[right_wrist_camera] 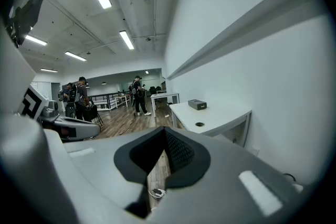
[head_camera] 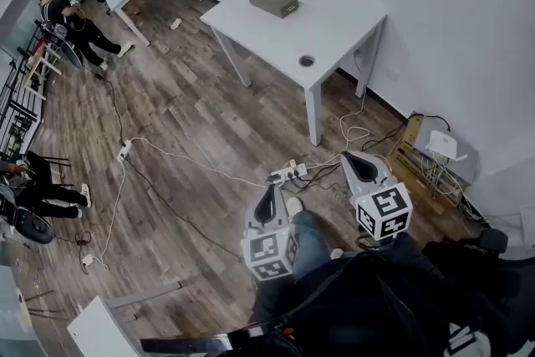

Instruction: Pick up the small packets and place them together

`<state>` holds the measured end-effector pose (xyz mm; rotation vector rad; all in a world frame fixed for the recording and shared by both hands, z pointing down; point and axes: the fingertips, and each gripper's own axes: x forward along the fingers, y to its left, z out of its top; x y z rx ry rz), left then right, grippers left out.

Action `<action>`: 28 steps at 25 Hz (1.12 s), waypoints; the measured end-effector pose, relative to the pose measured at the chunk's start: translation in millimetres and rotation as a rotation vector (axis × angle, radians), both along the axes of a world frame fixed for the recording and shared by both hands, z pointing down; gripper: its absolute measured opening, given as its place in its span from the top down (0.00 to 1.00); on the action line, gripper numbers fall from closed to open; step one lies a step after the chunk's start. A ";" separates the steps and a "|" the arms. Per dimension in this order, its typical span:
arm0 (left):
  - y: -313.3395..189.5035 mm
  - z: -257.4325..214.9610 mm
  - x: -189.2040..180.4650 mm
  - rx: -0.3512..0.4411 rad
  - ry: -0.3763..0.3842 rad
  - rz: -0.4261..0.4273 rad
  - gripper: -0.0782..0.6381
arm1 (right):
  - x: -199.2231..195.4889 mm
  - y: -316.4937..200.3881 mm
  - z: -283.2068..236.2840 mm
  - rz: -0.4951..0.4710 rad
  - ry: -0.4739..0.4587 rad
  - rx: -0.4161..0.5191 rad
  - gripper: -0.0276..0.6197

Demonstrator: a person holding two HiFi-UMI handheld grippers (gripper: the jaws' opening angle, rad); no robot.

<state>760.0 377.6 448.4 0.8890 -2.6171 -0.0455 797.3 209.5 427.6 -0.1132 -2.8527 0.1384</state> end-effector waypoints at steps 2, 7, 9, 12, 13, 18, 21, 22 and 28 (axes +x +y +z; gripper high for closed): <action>-1.4 -1.6 -29.1 0.008 -0.012 0.004 0.89 | -28.8 -0.3 0.1 0.002 -0.001 0.007 0.96; -3.3 -19.6 -107.1 0.014 -0.020 0.013 0.89 | -104.6 2.2 -12.0 0.000 -0.006 0.027 0.96; -3.7 -23.3 -137.2 0.012 -0.020 0.024 0.89 | -135.4 0.0 -17.7 0.013 -0.011 0.029 0.96; 2.7 -20.5 -175.0 0.010 -0.006 0.031 0.89 | -175.1 4.3 -18.2 0.021 -0.005 0.025 0.96; 5.1 -20.2 -186.5 0.010 -0.003 0.030 0.89 | -187.2 6.6 -18.0 0.021 -0.003 0.023 0.96; 22.4 -20.9 -235.6 -0.001 -0.004 0.013 0.89 | -239.8 19.0 -16.1 0.024 -0.002 0.012 0.96; 40.1 -14.0 -255.0 -0.005 0.012 -0.020 0.89 | -259.1 30.3 -12.5 0.020 0.004 0.005 0.96; 45.0 -12.2 -260.7 -0.003 0.018 -0.034 0.89 | -264.1 33.8 -12.5 0.013 0.005 0.007 0.96; 51.4 -8.1 -292.9 0.008 0.027 -0.080 0.89 | -296.0 30.9 -8.0 0.008 0.024 0.007 0.96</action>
